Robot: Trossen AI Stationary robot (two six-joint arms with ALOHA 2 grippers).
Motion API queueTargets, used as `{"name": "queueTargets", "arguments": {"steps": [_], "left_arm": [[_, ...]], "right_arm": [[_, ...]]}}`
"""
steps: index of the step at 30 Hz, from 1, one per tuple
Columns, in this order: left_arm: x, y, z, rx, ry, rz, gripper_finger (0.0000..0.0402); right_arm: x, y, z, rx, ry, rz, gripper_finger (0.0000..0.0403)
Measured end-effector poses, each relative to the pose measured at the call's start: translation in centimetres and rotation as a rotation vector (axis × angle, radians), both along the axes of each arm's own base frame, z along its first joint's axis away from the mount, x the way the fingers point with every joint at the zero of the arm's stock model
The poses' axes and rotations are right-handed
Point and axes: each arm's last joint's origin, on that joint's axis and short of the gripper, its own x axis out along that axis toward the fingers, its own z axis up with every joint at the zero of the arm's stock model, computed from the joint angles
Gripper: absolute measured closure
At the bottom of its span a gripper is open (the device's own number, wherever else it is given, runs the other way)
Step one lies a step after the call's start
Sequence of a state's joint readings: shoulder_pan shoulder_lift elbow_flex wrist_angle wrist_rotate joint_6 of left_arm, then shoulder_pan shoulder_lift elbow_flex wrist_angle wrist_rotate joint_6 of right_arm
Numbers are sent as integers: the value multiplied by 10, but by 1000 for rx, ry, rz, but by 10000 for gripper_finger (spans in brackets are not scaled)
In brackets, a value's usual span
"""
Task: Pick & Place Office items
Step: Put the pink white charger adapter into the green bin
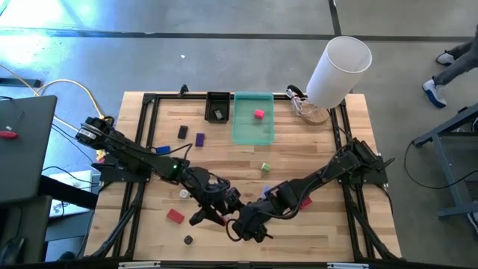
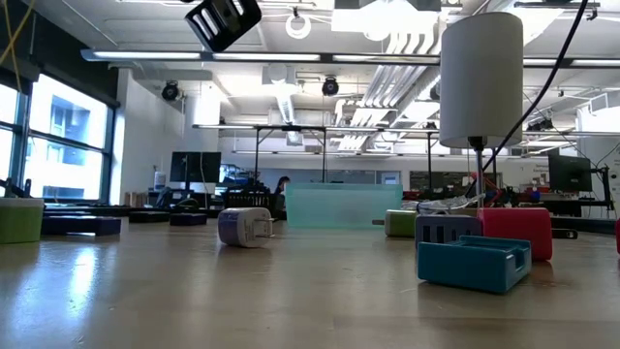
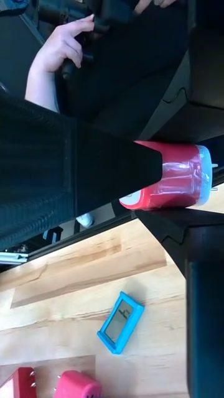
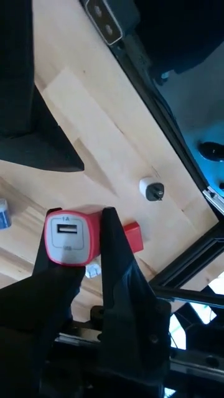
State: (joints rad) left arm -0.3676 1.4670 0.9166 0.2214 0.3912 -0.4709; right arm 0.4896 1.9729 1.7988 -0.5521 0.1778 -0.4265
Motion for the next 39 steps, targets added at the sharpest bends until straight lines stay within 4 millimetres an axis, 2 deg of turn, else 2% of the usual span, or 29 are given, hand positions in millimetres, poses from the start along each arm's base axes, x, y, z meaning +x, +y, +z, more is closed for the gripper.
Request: {"name": "queueTargets", "arguments": {"steps": [8,14,25,39], "left_arm": [[4,13,-3,-4,29,8,274],[5,17,-2,-13,30,-8,274],[9,37,-3,-52,72,-34,273],[10,40,-5,-33,84,18,273]], "right_arm": [[5,-7,-7,28,43,-36,160],[6,-8,-7,12,30,-57,160],[6,-10,-7,40,42,-130,160],[7,-15,-8,50,60,-158,160]]}}
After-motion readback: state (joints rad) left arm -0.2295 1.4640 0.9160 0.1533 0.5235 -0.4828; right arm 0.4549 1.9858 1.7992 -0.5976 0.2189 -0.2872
